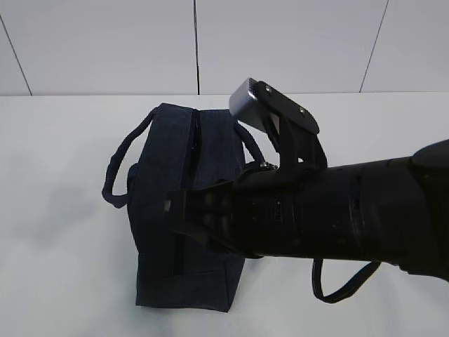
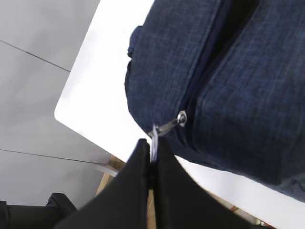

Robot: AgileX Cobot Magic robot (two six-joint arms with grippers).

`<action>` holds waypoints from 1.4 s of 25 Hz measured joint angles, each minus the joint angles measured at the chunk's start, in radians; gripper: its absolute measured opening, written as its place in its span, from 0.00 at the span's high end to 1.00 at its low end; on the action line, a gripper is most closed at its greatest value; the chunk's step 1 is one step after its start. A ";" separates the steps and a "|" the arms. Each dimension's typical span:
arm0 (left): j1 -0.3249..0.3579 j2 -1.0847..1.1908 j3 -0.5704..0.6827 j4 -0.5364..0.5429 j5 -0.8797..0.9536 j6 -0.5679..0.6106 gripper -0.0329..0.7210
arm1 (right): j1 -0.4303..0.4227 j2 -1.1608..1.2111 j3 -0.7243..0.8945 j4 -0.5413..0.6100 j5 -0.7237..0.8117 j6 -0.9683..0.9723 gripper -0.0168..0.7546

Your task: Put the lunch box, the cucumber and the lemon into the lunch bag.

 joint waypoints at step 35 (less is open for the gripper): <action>0.000 0.020 0.000 -0.027 0.007 0.000 0.49 | -0.004 -0.046 -0.048 0.009 -0.216 -0.250 0.97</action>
